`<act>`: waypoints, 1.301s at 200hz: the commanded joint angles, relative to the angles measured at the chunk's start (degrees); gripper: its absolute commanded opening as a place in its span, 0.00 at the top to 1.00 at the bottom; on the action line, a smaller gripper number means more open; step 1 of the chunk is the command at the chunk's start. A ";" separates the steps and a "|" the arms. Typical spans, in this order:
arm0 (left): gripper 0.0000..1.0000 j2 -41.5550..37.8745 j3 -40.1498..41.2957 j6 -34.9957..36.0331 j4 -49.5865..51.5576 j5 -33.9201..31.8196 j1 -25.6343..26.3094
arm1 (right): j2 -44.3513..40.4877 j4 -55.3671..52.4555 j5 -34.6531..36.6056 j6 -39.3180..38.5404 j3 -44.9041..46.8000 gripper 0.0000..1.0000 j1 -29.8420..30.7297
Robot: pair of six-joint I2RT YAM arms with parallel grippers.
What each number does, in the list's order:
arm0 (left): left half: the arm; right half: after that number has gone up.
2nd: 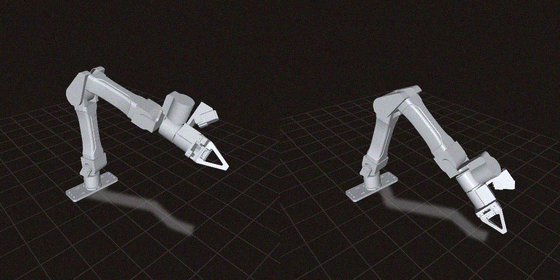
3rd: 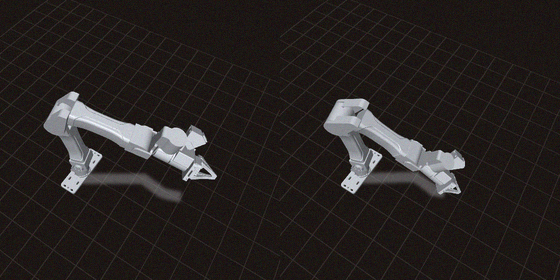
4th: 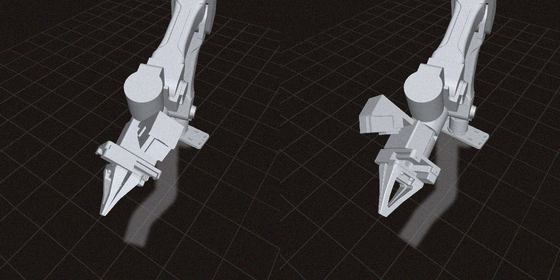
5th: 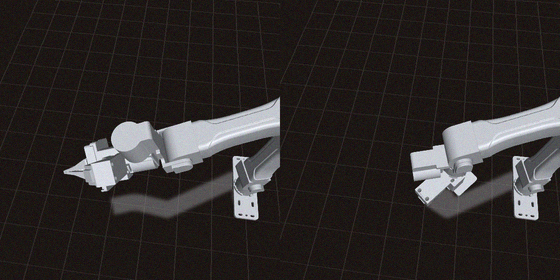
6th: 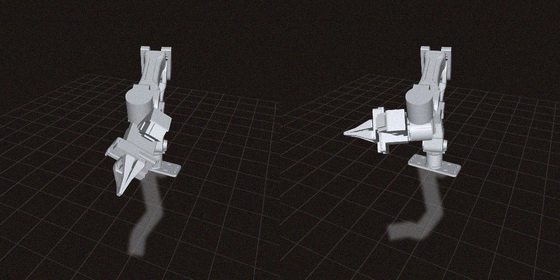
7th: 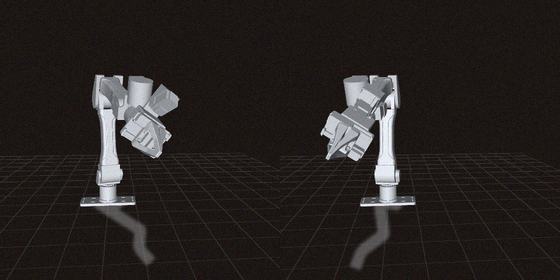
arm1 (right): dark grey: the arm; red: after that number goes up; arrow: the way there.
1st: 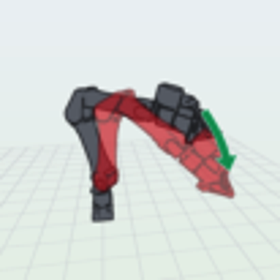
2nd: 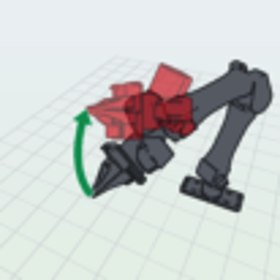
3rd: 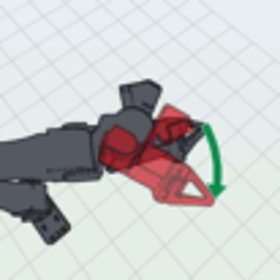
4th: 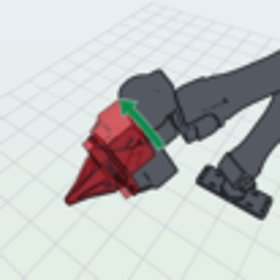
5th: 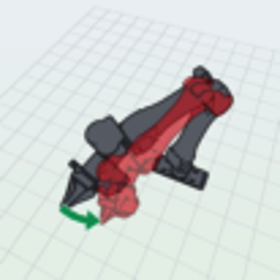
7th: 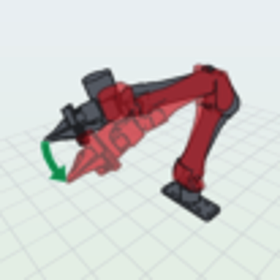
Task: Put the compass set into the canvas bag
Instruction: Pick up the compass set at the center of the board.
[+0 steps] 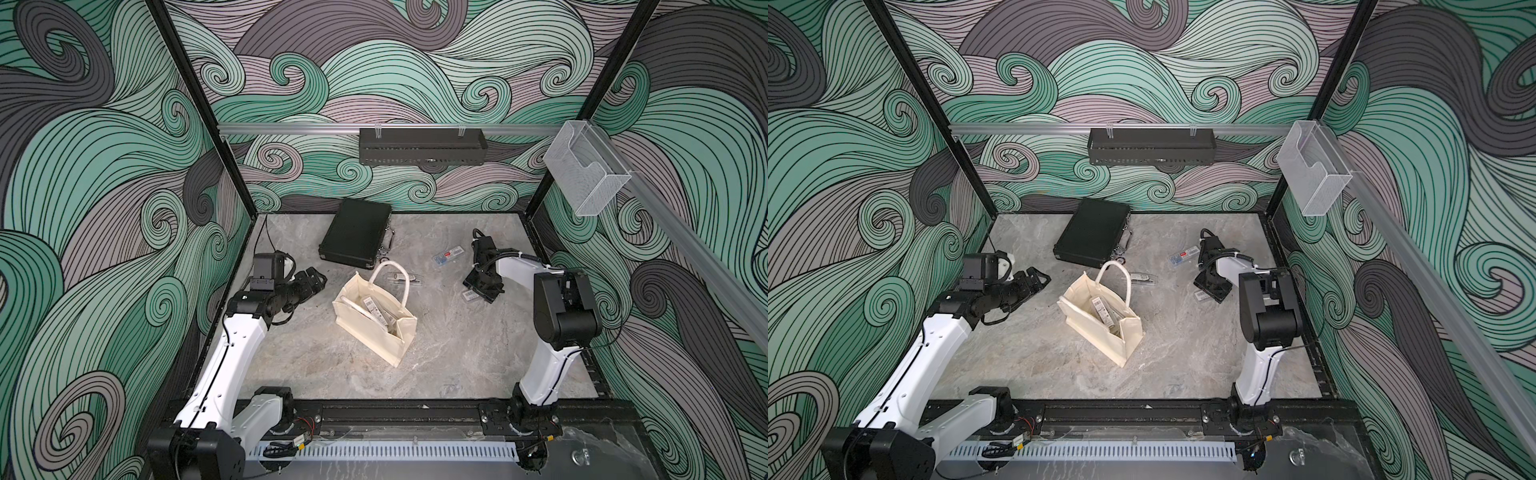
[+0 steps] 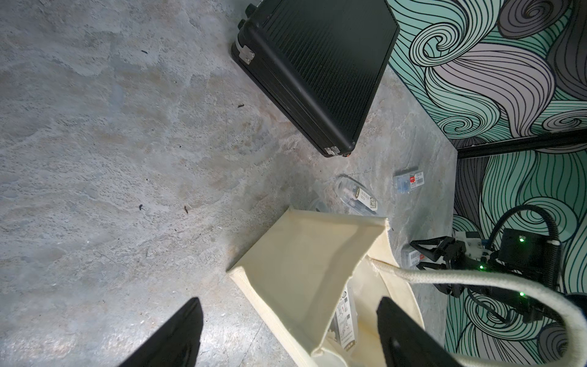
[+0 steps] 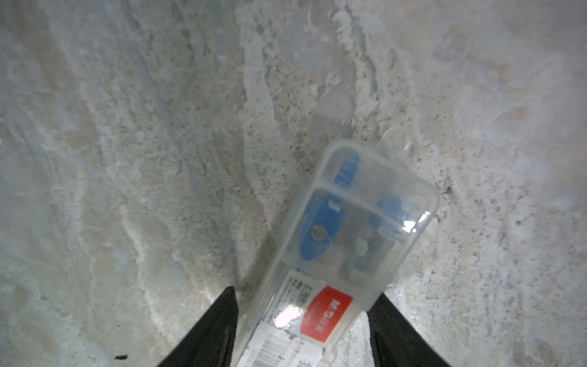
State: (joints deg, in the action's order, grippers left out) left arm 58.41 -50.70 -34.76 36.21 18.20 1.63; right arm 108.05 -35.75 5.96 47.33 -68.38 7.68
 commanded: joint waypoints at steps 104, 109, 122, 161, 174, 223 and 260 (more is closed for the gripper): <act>0.13 -0.30 0.51 -0.30 -0.48 -0.18 -0.35 | -5.05 1.18 0.29 -2.51 1.78 0.58 0.13; 0.13 -0.27 0.44 -0.30 -0.56 -0.18 -0.35 | -5.98 1.10 0.36 -3.08 1.66 0.58 0.22; 0.13 -0.44 0.46 -0.29 -0.86 -0.16 -0.38 | -8.44 0.84 0.38 -4.68 1.16 0.58 0.57; 0.13 -0.09 0.51 -0.65 -1.31 0.52 -0.40 | -16.06 0.38 -1.58 -11.42 -2.25 0.56 2.17; 0.13 0.04 0.51 -0.74 -1.40 0.85 -0.40 | -18.48 0.01 -2.27 -14.30 -4.14 0.56 3.70; 0.13 -0.38 0.40 -0.78 -1.60 1.31 -0.39 | -25.48 -1.24 -5.54 -22.72 -11.76 0.57 11.49; 0.13 -1.14 0.16 -0.66 -1.31 1.45 -0.40 | -29.40 1.26 -6.30 -27.88 -15.51 0.57 19.41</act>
State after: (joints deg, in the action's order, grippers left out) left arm 58.33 -50.41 -35.31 35.09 18.74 1.63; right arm 80.99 -35.44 0.84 24.82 -81.52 23.07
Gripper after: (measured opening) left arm 0.867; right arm 0.436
